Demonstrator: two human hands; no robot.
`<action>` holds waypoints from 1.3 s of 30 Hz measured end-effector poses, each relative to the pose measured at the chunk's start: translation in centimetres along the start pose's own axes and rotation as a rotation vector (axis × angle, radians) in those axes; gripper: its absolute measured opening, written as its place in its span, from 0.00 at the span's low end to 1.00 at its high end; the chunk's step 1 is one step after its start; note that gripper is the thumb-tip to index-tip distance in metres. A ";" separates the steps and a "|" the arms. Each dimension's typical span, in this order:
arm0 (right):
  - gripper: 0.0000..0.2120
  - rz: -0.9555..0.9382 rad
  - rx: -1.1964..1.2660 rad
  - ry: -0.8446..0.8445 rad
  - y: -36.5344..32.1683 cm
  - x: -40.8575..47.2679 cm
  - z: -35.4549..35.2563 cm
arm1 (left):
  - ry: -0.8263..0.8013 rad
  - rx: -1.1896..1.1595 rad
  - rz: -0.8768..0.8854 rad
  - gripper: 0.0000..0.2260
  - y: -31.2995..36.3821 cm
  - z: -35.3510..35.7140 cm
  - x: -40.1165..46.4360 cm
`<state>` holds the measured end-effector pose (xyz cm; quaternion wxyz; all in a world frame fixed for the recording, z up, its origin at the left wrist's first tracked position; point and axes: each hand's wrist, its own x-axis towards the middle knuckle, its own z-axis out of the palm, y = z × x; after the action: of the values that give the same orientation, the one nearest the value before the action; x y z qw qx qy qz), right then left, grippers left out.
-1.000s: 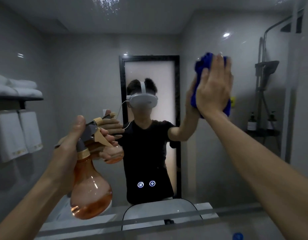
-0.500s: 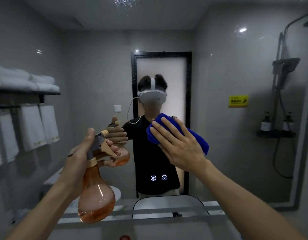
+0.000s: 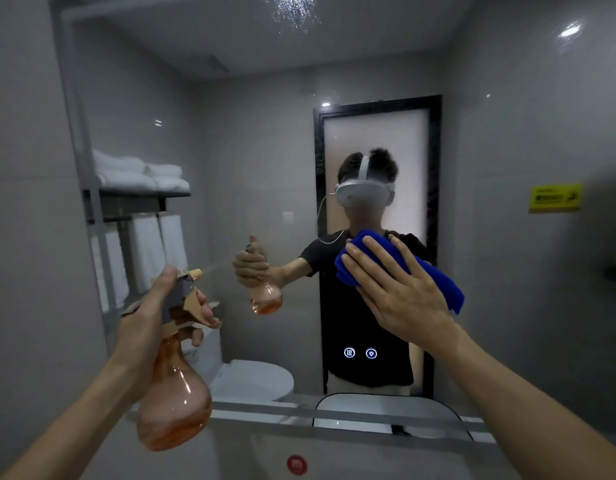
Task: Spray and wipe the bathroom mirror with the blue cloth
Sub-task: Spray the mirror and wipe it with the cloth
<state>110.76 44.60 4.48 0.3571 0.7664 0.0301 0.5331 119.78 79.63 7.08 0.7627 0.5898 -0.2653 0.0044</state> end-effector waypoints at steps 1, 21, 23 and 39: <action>0.28 0.003 -0.001 -0.004 0.0 0.0 0.0 | -0.003 -0.001 0.012 0.23 0.1 -0.3 0.2; 0.24 0.822 -0.122 0.122 -5.8 5.5 1.5 | -0.350 -0.158 -0.023 0.25 0.3 -8.3 7.4; 0.24 1.023 -0.116 0.160 -5.6 9.6 1.3 | -0.346 -0.191 -0.021 0.24 0.4 -8.7 8.1; 0.28 -0.154 0.043 -0.172 -16.5 7.6 2.5 | -0.267 -0.180 0.046 0.27 1.4 -9.9 9.9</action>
<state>121.59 58.80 0.53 0.3819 0.8123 0.0695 0.4354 131.82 85.96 10.73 0.7702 0.5081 -0.3772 -0.0802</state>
